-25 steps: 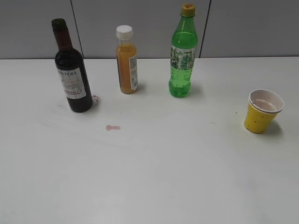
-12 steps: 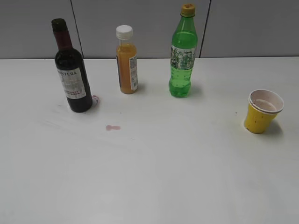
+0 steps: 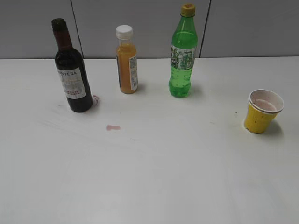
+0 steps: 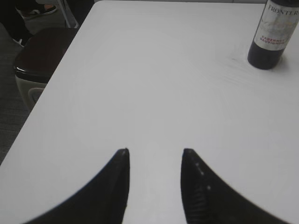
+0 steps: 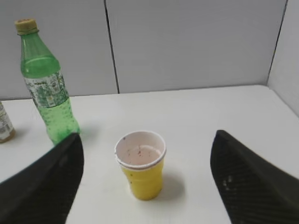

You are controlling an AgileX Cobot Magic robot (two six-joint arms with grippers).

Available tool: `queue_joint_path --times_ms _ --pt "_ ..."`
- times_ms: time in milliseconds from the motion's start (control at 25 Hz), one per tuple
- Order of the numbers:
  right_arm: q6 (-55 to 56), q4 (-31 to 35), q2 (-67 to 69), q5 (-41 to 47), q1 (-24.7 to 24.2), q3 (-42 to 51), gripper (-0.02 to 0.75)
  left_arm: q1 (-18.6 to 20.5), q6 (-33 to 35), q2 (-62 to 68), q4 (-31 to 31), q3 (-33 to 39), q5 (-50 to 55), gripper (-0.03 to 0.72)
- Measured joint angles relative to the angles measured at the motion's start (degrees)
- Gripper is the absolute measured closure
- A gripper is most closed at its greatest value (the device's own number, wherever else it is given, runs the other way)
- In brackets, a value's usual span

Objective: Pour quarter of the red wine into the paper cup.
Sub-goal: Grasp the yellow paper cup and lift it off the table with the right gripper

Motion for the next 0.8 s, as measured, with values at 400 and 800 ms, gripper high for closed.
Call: queue_joint_path --times_ms 400,800 --pt "7.40 -7.29 14.58 -7.44 0.00 0.00 0.053 0.00 0.00 0.00 0.00 0.00 0.05 0.420" --pt "12.67 -11.99 31.74 -31.55 0.00 5.40 0.062 0.00 0.00 0.00 0.00 0.00 0.05 0.421"
